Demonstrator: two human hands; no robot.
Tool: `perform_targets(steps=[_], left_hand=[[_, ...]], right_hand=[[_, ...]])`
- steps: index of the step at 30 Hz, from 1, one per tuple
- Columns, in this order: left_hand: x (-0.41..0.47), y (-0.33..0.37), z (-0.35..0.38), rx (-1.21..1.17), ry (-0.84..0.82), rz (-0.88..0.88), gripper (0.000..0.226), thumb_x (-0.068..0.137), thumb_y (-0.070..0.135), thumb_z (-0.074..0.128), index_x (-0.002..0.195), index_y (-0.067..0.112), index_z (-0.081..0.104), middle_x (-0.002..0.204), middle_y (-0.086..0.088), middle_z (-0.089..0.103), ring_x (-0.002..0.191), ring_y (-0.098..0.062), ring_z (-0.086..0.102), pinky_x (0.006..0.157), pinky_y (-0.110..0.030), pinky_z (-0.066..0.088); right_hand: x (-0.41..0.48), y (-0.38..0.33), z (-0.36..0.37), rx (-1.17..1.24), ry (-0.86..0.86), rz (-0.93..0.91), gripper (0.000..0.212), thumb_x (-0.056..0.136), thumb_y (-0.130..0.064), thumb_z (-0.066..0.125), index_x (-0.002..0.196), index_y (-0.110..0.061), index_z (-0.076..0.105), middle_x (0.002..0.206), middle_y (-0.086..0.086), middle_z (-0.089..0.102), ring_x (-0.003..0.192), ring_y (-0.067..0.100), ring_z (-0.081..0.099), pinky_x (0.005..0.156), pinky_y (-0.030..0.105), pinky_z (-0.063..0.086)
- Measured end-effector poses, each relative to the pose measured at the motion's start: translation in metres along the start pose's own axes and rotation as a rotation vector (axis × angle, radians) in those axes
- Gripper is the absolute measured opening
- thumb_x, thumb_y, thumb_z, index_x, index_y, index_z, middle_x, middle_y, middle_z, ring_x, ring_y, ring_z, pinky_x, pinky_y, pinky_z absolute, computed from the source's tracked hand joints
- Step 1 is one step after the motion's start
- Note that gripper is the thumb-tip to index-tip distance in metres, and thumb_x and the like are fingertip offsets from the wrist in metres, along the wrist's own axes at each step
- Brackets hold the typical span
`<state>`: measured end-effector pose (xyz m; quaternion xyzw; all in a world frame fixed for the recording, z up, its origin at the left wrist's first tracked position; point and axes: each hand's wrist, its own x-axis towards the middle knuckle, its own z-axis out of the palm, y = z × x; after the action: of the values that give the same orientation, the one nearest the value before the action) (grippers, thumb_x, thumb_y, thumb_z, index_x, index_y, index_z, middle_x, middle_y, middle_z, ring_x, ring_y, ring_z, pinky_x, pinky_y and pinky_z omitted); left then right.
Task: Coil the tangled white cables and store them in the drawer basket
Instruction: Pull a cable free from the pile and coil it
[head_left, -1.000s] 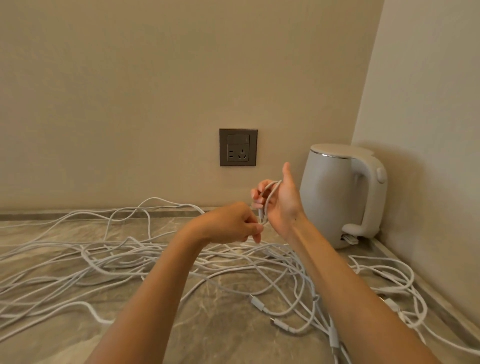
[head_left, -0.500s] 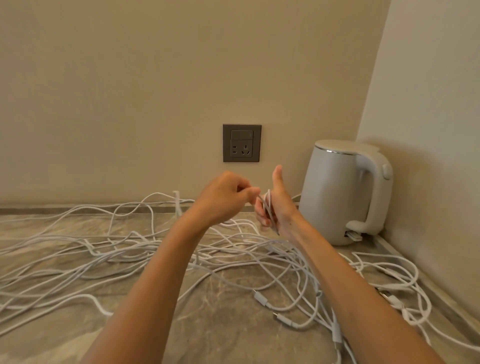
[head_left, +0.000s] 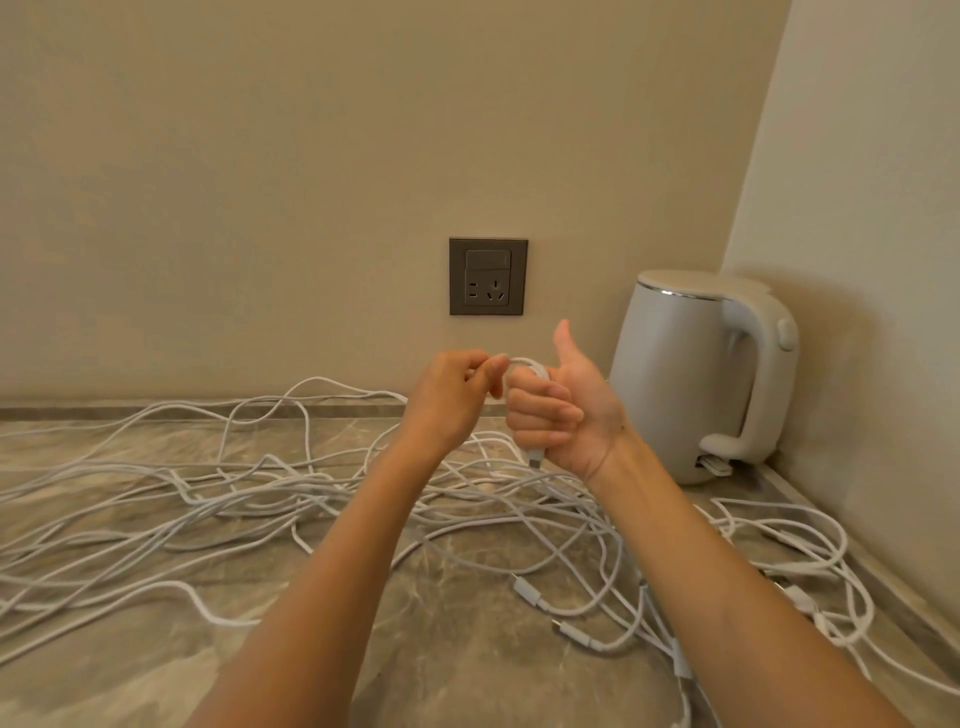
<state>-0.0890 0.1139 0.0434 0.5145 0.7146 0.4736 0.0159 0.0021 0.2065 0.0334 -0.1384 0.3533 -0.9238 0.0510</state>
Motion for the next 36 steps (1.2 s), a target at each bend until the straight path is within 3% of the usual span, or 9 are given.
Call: perform_targets(steps=[3,7,10,13,16,19,26,31,36], left_hand=[[0.000,-0.001,0.002,0.019,-0.165,-0.052,0.044,0.098,0.019,0.040,0.055,0.019,0.045,0.052,0.002,0.043,0.050,-0.010,0.039,0.054,-0.028,0.030],[-0.008,-0.002,0.008,0.039,-0.417,-0.209,0.042,0.101,0.020,0.032,0.061,0.013,0.045,0.054,-0.004,0.040,0.046,-0.015,0.040,0.041,-0.020,0.036],[-0.011,0.000,0.011,0.081,-0.557,-0.247,0.040,0.101,0.020,0.030,0.065,0.012,0.044,0.055,-0.004,0.040,0.047,-0.015,0.039,0.044,-0.022,0.037],[-0.012,0.006,0.010,0.174,-0.650,-0.208,0.034,0.100,0.011,0.032,0.068,0.013,0.045,0.056,0.000,0.042,0.047,-0.013,0.039,0.046,-0.022,0.038],[-0.013,0.013,0.007,0.280,-0.727,-0.164,0.028,0.099,0.011,0.034,0.075,0.012,0.049,0.060,0.001,0.045,0.051,-0.010,0.042,0.047,-0.021,0.039],[-0.014,0.018,0.003,0.385,-0.780,-0.116,0.022,0.098,0.013,0.038,0.085,0.012,0.056,0.064,0.002,0.047,0.055,-0.012,0.044,0.049,-0.020,0.040],[-0.013,0.021,-0.002,0.433,-0.636,0.041,0.026,0.095,0.021,0.046,0.086,0.012,0.069,0.073,0.001,0.057,0.073,-0.014,0.050,0.067,-0.027,0.038],[-0.010,0.023,-0.013,0.283,-0.433,0.068,0.022,0.093,0.020,0.051,0.083,0.014,0.069,0.060,0.012,0.049,0.054,-0.002,0.042,0.052,-0.020,0.030],[-0.007,0.018,-0.014,0.289,-0.233,0.104,0.024,0.094,0.021,0.051,0.079,0.011,0.067,0.065,0.004,0.053,0.063,-0.015,0.050,0.056,-0.027,0.034]], right_hand=[[0.000,-0.002,-0.006,0.147,-0.037,-0.088,0.083,0.077,-0.076,0.023,0.059,0.000,0.053,0.048,0.017,0.055,0.043,0.018,0.033,0.044,0.030,0.040],[-0.007,-0.006,-0.006,0.256,0.027,-0.243,0.076,0.080,-0.071,0.030,0.061,0.000,0.052,0.048,0.016,0.048,0.043,0.026,0.045,0.046,0.031,0.041],[-0.008,-0.009,0.003,0.287,0.285,-0.446,0.075,0.090,-0.067,0.030,0.056,-0.003,0.049,0.047,0.007,0.040,0.037,0.018,0.041,0.037,0.023,0.039],[-0.004,-0.006,0.010,0.267,0.496,-0.590,0.066,0.094,-0.060,0.031,0.060,-0.006,0.047,0.050,0.004,0.038,0.038,0.013,0.039,0.040,0.017,0.038],[-0.001,-0.004,0.012,0.177,0.641,-0.680,0.055,0.096,-0.054,0.033,0.067,-0.008,0.044,0.052,0.005,0.040,0.041,0.014,0.039,0.044,0.020,0.042],[0.000,-0.002,0.011,-0.120,0.830,-0.716,0.054,0.099,-0.048,0.033,0.066,-0.008,0.047,0.051,0.006,0.044,0.045,0.014,0.040,0.055,0.028,0.042],[0.005,0.006,0.003,-0.773,1.092,-0.569,0.068,0.096,-0.058,0.011,0.069,-0.011,0.052,0.043,-0.003,0.048,0.051,0.012,0.046,0.083,0.039,0.043],[0.000,0.002,-0.003,-0.919,1.133,-0.448,0.081,0.091,-0.063,0.002,0.069,-0.007,0.056,0.045,0.003,0.047,0.044,0.011,0.046,0.062,0.029,0.040],[0.004,0.002,-0.001,-0.961,0.971,-0.248,0.090,0.087,-0.066,-0.007,0.062,-0.003,0.052,0.036,0.004,0.043,0.030,0.010,0.040,0.043,0.021,0.037]])
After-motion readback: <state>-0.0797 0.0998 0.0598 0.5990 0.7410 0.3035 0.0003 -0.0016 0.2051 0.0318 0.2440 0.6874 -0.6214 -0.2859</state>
